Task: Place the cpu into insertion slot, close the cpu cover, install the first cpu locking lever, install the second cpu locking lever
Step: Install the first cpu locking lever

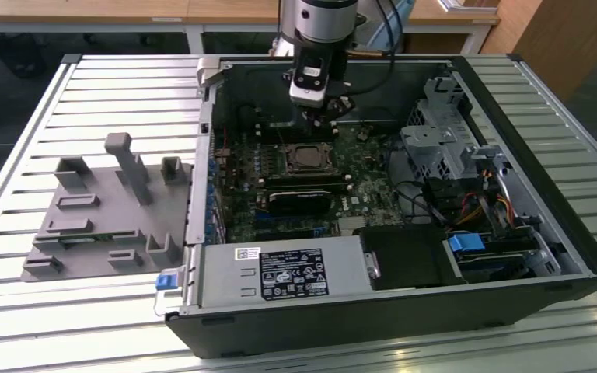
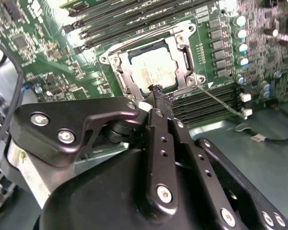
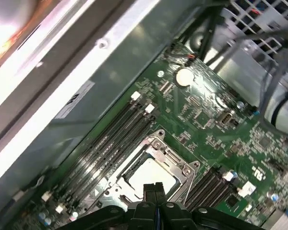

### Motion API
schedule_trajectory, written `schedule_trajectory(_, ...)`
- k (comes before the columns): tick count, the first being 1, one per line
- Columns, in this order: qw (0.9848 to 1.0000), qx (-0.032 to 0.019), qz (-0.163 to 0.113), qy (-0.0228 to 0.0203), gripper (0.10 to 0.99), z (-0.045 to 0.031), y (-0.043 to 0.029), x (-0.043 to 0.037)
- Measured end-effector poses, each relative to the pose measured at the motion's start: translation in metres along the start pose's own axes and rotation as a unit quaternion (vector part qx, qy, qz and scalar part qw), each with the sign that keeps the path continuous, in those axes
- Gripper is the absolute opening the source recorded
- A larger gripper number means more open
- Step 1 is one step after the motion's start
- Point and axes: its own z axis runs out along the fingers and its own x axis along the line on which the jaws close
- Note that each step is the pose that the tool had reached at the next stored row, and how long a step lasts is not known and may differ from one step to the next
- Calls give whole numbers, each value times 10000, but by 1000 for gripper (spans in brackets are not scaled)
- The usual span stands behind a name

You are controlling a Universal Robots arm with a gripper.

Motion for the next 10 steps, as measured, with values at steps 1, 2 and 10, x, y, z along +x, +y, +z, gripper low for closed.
schedule_trajectory(1, 10000, 0, -82, 1, 106, 0, 0, 0)
schedule_trajectory(2, 9999, -1, -168, 3, 106, 1, 0, 0)
schedule_trajectory(10, 9961, -3, -886, 14, 106, 4, 0, 0)
